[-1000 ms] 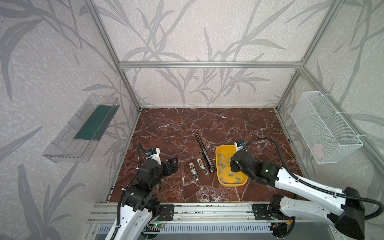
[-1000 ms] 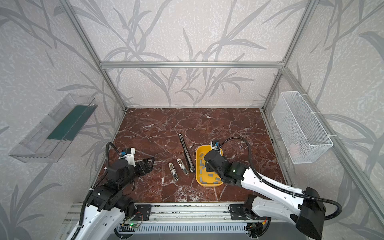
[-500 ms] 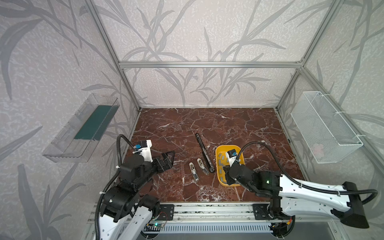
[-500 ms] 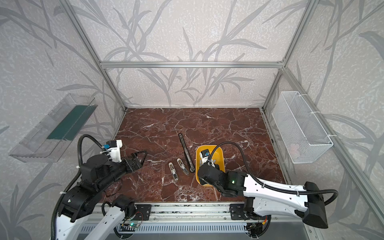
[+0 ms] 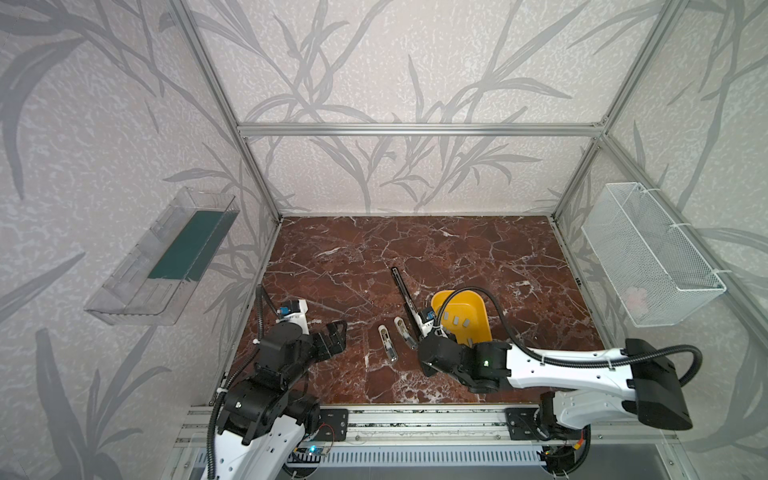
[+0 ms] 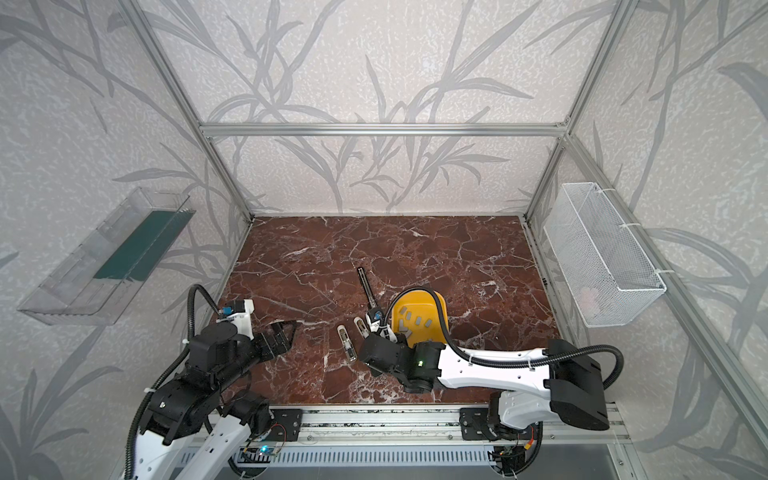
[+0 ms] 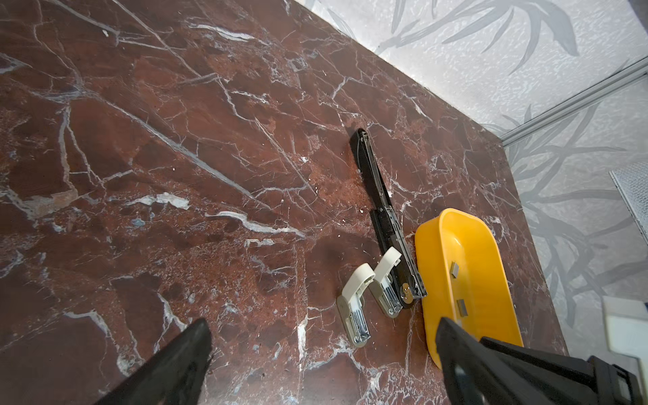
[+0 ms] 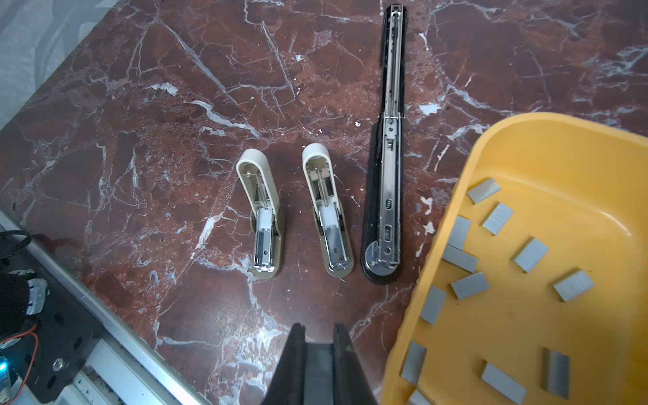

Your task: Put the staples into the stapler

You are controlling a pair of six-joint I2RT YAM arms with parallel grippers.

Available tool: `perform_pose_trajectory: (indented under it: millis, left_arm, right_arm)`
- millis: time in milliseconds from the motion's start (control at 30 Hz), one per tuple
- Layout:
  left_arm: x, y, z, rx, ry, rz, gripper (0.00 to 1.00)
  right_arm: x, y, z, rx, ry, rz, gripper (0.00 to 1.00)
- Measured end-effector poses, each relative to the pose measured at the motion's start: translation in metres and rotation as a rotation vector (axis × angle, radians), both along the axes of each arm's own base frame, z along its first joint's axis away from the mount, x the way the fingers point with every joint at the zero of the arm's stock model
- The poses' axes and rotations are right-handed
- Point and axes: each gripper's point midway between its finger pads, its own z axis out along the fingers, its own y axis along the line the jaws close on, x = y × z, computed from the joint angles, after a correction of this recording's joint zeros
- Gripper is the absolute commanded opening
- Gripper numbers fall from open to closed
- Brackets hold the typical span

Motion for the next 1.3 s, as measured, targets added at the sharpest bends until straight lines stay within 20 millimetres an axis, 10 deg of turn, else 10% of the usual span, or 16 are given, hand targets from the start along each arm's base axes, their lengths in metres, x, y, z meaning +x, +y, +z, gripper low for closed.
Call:
perform_pose_trajectory:
  millis: [333, 1300]
  left_arm:
    - [0.006, -0.007, -0.015, 0.009, 0.092, -0.019, 1.0]
    - [0.003, -0.012, -0.011, -0.026, 0.081, -0.047, 1.0]
  right_arm:
    - [0.011, 0.054, -0.007, -0.026, -0.02, 0.061, 0.1]
    - [0.023, 0.078, -0.031, -0.016, -0.175, 0.165, 0.0]
